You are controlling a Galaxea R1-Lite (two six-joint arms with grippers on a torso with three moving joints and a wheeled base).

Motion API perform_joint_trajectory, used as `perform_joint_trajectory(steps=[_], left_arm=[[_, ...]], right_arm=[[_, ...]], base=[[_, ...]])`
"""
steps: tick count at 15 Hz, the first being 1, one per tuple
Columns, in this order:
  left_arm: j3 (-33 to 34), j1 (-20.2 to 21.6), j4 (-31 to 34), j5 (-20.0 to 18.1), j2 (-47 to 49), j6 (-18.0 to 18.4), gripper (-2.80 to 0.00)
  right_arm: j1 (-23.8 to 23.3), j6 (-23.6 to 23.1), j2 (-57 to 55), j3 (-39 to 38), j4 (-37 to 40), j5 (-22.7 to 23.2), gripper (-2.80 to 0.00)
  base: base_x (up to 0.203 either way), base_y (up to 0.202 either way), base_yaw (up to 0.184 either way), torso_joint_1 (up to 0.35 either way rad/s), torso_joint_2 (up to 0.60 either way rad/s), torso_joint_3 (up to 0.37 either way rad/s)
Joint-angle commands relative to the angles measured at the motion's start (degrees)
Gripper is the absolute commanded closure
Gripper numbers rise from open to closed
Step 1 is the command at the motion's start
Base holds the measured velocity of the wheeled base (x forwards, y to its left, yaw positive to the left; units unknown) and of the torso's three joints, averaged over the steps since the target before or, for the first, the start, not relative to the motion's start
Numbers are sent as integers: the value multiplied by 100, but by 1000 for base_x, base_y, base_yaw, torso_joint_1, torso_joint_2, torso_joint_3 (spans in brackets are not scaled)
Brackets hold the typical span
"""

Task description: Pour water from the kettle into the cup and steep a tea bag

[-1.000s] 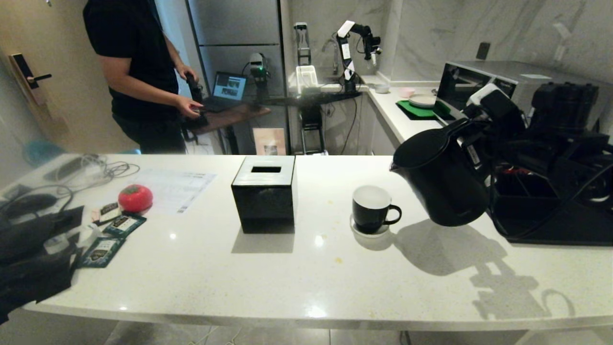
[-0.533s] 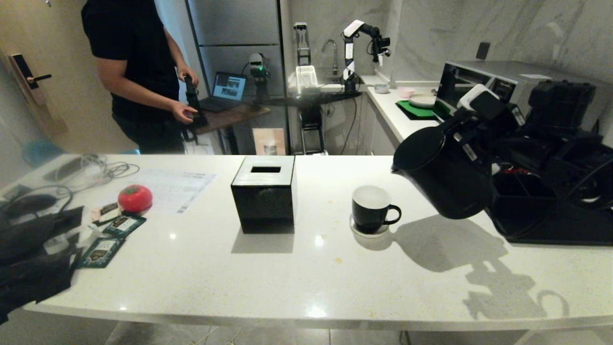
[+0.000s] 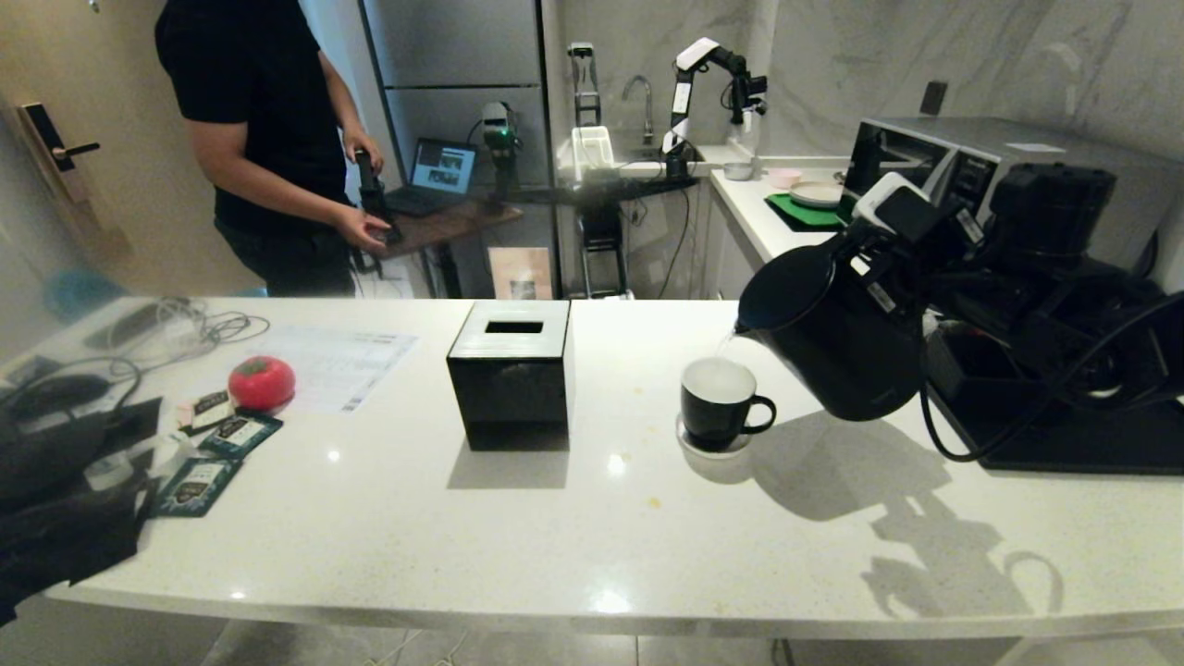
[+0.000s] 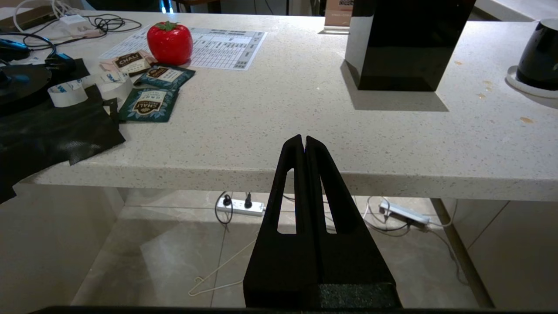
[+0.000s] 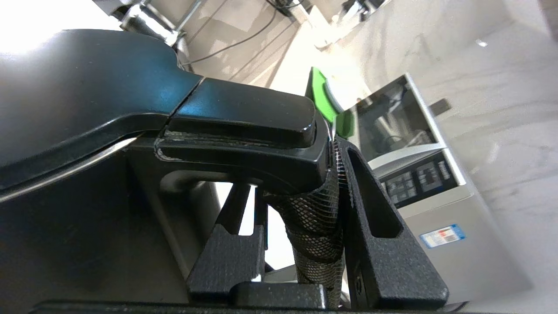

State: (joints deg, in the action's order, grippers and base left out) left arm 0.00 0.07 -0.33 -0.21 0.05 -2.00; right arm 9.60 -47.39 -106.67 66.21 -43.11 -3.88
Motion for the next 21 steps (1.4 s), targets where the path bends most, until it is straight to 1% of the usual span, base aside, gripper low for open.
perform_joint_trajectory(steps=[1,6,8,14,17,21], left_arm=[[0,1,-2,3,4,-2,0],[0,1,-2,-5,4,-2,0],[0,1,-2,3,4,-2,0],[0,1,-2,3,4,-2,0],[0,1,-2,-1,4,-2,0],[0,1,-2,3,4,-2,0]], right_arm=[[16,-97,-58,-11,-85,1,0],[51,-157,-100,-11,-119,19,0],[51,-279,-108,-20,-180,19,0],[60,-445,-117,-81,-337,36,0],[60,-553,-151,-134,-499,45,0],[86,-587,-152,-301,-750,54,0]], base=[[0,0,0,0,0,0],[0,0,0,0,0,0],[0,0,0,0,0,0],[0,0,0,0,0,0],[0,0,0,0,0,0],[0,0,0,0,0,0]])
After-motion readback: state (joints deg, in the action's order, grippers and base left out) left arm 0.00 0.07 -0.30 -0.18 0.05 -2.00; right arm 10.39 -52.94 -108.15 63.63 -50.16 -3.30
